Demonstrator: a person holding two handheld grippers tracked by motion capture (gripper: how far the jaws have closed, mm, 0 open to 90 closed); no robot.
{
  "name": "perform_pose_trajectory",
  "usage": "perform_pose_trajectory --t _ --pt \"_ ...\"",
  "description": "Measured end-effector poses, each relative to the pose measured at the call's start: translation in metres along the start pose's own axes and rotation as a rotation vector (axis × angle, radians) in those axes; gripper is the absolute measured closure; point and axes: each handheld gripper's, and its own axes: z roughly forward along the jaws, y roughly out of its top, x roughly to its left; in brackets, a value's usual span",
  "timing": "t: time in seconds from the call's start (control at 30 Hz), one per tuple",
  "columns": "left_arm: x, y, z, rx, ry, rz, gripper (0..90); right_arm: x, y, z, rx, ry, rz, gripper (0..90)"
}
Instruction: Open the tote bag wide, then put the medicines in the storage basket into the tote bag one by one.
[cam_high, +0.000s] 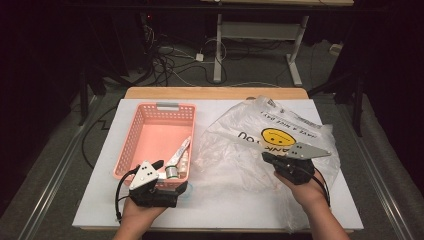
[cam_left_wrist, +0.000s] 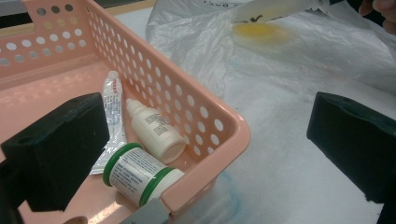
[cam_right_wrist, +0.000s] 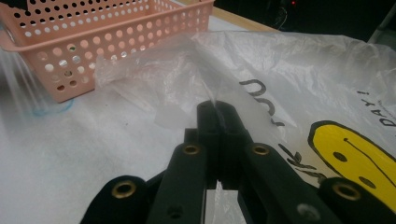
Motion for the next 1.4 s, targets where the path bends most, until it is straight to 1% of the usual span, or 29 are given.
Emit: perform_pose_trajectory --t 0.1,0.43,0.6,0.7,0.87,1.0,1.1,1.27,1.37,1.4 --pt "-0.001 0.000 -0.001 -0.001 0.003 0.000 0.0 -0.001 0.004 -0.005 -0.022 -0.008 0.003 90.0" --pt "-0.002 0.002 -0.002 -0.007 0.023 0.001 0.0 0.002 0.010 -0.012 -0.067 -0.012 -0.004 90.0" --pt "0.002 0.003 -0.004 -0.009 0.038 0.000 0.0 0.004 0.016 -0.018 -0.099 -0.023 -0.007 90.0" --pt "0.006 0.004 -0.006 -0.010 0.054 -0.006 0.0 0.004 0.018 -0.019 -0.107 -0.025 -0.007 90.0" --pt "0.017 0.005 -0.012 -0.016 0.077 -0.029 0.0 0.002 0.023 -0.019 -0.115 -0.040 -0.016 90.0" --pt "0.025 0.005 -0.015 -0.020 0.091 -0.051 0.0 -0.001 0.028 -0.022 -0.130 -0.051 -0.008 90.0" --pt "0.031 0.005 -0.018 -0.030 0.114 -0.063 0.0 -0.003 0.031 -0.024 -0.139 -0.059 -0.011 90.0" --pt "0.037 0.005 -0.020 -0.023 0.129 -0.085 0.0 -0.006 0.034 -0.025 -0.155 -0.067 -0.003 90.0" --pt "0.040 0.005 -0.021 -0.026 0.144 -0.101 0.0 -0.009 0.035 -0.023 -0.167 -0.060 0.006 90.0" --pt "0.041 0.006 -0.020 -0.022 0.138 -0.109 0.0 -0.010 0.035 -0.021 -0.167 -0.059 0.003 90.0"
